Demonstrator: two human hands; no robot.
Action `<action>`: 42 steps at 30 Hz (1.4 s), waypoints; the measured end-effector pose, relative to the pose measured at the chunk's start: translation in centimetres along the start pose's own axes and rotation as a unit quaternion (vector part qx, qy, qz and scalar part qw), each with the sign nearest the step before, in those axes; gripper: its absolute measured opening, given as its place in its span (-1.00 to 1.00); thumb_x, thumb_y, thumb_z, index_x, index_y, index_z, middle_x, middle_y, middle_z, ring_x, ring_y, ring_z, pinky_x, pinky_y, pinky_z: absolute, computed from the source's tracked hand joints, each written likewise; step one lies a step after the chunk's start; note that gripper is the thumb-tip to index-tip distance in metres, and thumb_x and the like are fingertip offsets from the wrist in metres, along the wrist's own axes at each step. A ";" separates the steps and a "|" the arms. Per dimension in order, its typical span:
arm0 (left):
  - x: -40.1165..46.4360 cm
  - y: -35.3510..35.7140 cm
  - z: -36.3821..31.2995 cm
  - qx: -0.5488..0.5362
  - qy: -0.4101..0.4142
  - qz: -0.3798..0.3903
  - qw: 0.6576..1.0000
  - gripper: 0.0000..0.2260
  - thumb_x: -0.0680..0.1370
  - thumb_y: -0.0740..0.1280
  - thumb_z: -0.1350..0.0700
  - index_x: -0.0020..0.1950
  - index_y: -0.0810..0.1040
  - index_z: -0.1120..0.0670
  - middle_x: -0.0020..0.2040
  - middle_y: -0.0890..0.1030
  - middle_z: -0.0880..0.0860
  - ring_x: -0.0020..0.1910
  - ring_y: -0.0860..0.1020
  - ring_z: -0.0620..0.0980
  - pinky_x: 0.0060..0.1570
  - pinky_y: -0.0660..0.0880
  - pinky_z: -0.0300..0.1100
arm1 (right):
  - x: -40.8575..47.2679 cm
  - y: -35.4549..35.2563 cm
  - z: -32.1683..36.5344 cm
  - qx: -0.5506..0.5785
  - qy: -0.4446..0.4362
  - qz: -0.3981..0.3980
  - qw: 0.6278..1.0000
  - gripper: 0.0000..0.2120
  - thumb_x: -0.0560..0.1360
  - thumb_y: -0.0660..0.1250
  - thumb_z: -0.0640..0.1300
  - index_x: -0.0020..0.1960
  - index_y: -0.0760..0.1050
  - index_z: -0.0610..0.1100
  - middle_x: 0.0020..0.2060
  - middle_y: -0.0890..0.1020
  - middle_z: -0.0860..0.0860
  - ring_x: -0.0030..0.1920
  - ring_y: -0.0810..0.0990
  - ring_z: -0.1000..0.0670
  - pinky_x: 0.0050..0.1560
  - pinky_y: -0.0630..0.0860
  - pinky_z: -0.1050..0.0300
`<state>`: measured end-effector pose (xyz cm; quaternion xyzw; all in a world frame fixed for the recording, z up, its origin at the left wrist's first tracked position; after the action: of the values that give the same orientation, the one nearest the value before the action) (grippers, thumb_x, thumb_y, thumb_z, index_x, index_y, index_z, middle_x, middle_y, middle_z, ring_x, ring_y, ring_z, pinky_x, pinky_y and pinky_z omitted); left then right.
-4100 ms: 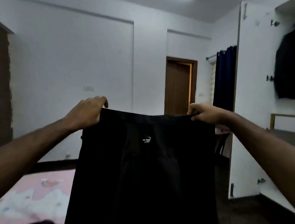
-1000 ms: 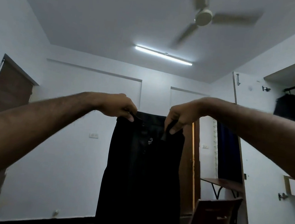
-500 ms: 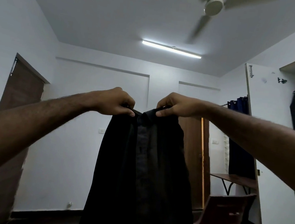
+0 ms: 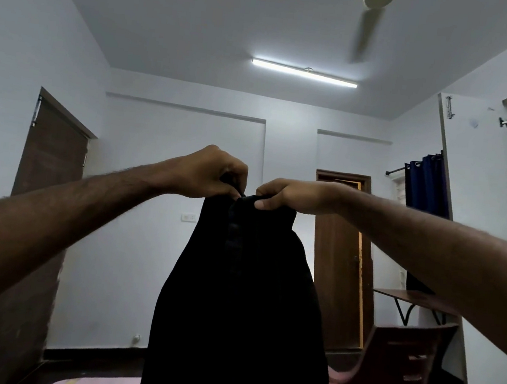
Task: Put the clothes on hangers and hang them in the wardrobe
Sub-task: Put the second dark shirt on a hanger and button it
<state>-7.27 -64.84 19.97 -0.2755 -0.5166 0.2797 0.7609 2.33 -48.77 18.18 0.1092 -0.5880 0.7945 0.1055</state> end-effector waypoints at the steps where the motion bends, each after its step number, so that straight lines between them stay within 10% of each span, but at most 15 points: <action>1: -0.1 0.2 0.0 -0.007 -0.003 -0.004 1.000 -0.90 0.47 0.51 0.26 -0.10 0.66 0.08 -0.22 0.68 -0.12 -0.19 0.65 -0.14 -0.19 0.53 -0.29 | 0.2 0.3 -0.2 -0.005 -0.002 -0.001 1.000 -0.81 0.69 0.22 -0.10 -0.02 0.48 -0.19 -0.22 0.50 0.01 -0.21 0.50 0.11 -0.17 0.42 0.25; 16: -1.9 3.8 0.2 -0.029 -0.017 -0.163 0.986 -0.82 0.41 0.53 0.26 -0.09 0.57 0.14 -0.19 0.59 0.01 -0.19 0.57 -0.06 -0.20 0.55 -0.05 | 2.4 2.0 -0.4 -0.093 -0.071 -0.106 0.987 -0.65 0.50 0.49 0.11 0.11 0.63 -0.14 -0.06 0.70 -0.07 -0.04 0.67 -0.03 0.08 0.57 0.02; 20: -3.1 5.8 0.5 -0.105 -0.068 -0.213 0.969 -0.50 0.41 0.59 0.10 0.27 0.45 0.02 0.24 0.43 0.01 0.11 0.53 -0.12 -0.09 0.54 -0.33 | 2.9 1.8 -1.4 -0.137 -0.087 -0.108 0.981 -0.80 0.57 0.44 -0.01 0.01 0.61 -0.16 -0.16 0.63 0.03 -0.19 0.55 0.16 -0.09 0.44 0.26; 23: -5.3 9.8 2.1 -0.246 -0.207 -0.117 0.940 -0.20 0.35 0.62 -0.07 0.45 0.26 -0.07 0.40 0.32 -0.07 0.26 0.51 -0.14 0.12 0.57 -0.22 | 2.1 0.6 -2.7 -0.121 -0.106 -0.190 0.968 -0.83 0.58 0.44 -0.09 0.05 0.61 -0.20 -0.13 0.63 0.03 -0.17 0.55 0.25 -0.08 0.40 0.28; 26: -7.6 14.1 2.5 -0.324 -0.231 0.060 0.915 -0.46 0.43 0.57 -0.01 0.36 0.46 -0.05 0.24 0.62 -0.12 0.20 0.60 -0.16 0.28 0.53 -0.07 | 0.5 -1.3 -3.9 -0.043 -0.122 -0.268 0.955 -0.88 0.59 0.40 -0.17 0.07 0.60 -0.22 -0.08 0.68 -0.04 -0.06 0.64 0.12 0.02 0.51 0.23; 28: -7.7 14.7 2.4 -0.341 -0.220 0.050 0.913 -0.60 0.47 0.53 0.00 0.28 0.58 -0.03 0.15 0.69 -0.11 0.15 0.64 -0.16 0.24 0.54 -0.12 | -0.3 -2.5 -4.5 -0.054 -0.116 -0.289 0.949 -0.89 0.60 0.38 -0.18 0.07 0.59 -0.21 -0.05 0.68 -0.06 -0.01 0.64 0.02 0.08 0.52 0.17; 35: -6.1 8.1 5.5 -0.025 -0.261 -0.073 0.962 -0.49 0.48 0.15 -0.49 0.05 0.48 -0.09 -0.01 0.58 -0.10 -0.03 0.56 -0.07 0.02 0.47 -0.04 | -2.0 -5.4 -5.3 -0.174 -0.064 -0.310 0.932 -0.86 0.63 0.33 -0.12 0.08 0.55 -0.19 -0.07 0.64 -0.04 -0.02 0.61 -0.07 -0.04 0.49 0.11; 42: -7.2 1.4 6.1 0.243 -0.185 -0.040 0.951 -0.61 0.62 0.04 -0.29 0.03 0.42 -0.01 -0.03 0.38 -0.04 -0.09 0.49 0.02 -0.16 0.41 -0.05 | -1.2 -6.5 -1.8 -0.230 -0.057 -0.227 0.944 -0.75 0.52 0.48 0.06 0.03 0.62 -0.11 -0.09 0.67 -0.04 -0.05 0.61 -0.04 -0.10 0.46 0.12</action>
<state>-15.41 -68.24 16.33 -0.0049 -0.5758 0.4118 0.7063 5.33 -45.21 23.19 0.2579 -0.7194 0.5848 0.2719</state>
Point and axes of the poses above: each hand's wrist, its own x-axis towards the middle knuckle, its own y-axis out of the palm, z = x × y, the point moved 4 cm from there along x, towards the middle knuckle
